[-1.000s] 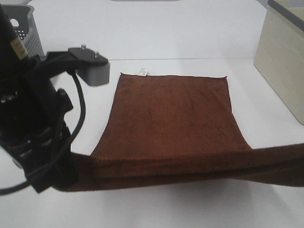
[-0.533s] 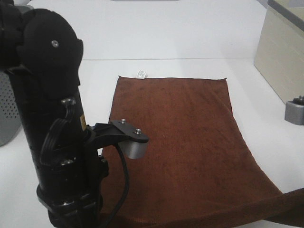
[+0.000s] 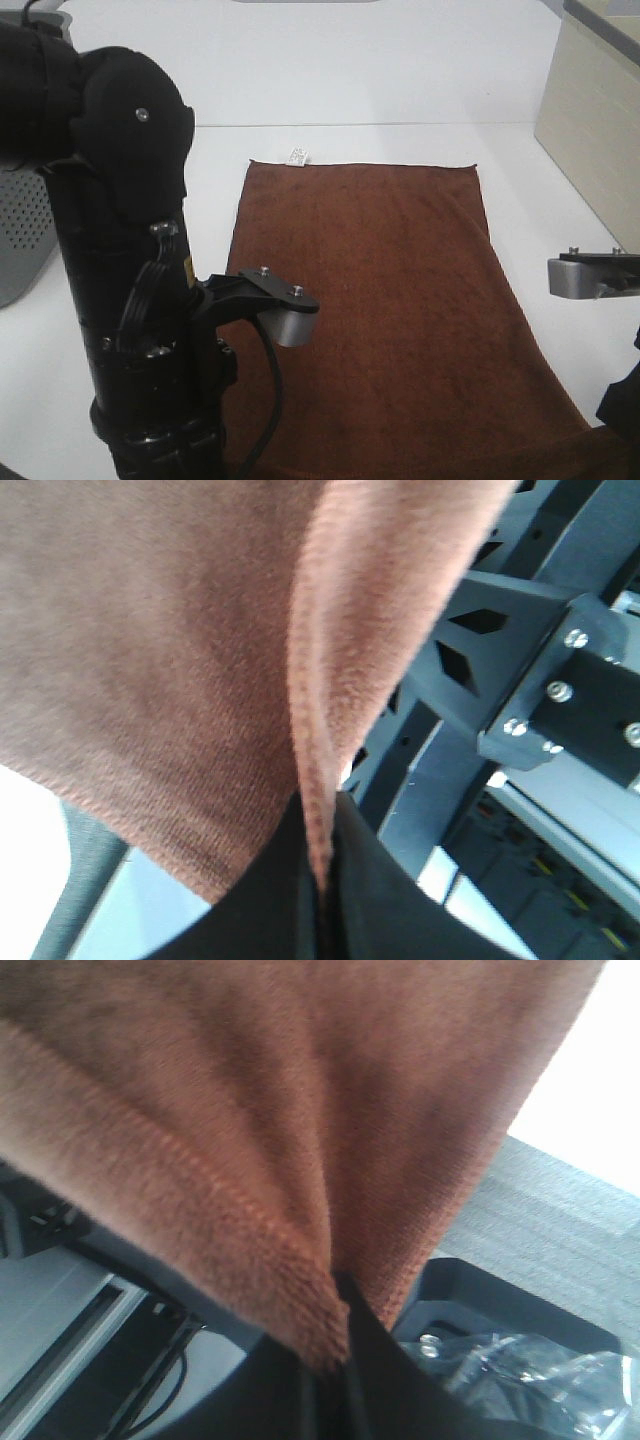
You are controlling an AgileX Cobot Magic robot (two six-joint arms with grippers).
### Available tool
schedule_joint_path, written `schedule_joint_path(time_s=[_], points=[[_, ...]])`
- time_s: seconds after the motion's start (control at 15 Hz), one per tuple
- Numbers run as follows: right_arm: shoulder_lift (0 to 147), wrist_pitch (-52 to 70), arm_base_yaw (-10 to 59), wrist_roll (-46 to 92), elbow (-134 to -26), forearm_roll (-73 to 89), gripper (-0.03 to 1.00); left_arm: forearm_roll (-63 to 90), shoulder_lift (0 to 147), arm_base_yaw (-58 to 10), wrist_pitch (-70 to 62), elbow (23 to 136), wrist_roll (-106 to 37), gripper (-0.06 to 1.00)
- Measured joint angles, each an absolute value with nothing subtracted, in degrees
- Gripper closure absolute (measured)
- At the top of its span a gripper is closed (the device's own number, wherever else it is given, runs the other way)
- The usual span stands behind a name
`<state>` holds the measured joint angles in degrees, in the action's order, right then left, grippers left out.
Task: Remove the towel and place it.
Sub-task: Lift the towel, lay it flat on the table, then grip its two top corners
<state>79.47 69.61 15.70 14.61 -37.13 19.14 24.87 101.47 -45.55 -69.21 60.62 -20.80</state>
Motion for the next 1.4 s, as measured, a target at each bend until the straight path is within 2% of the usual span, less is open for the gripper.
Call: schedule_joint_path(time_s=[0.8,1.13,1.27,1.4], points=[[87.15,69.44,15.7,17.65,-35.7,21.83,0.94,31.0,110.18,-49.56,-69.21,63.6,-20.8,0.94],[87.15,69.44,15.7,17.65,-34.66,23.43,0.83,35.47,110.47,-49.56,-68.81,63.66,-20.8,0.93],[87.15,69.44,15.7,17.65,-34.49,23.95,0.79,35.58,110.47,-50.02,-68.81,63.66,-20.8,0.89],[87.15,69.44,15.7,17.65,-34.38,24.87,0.68,35.75,110.47,-50.71,-68.81,63.66,-19.48,0.77]])
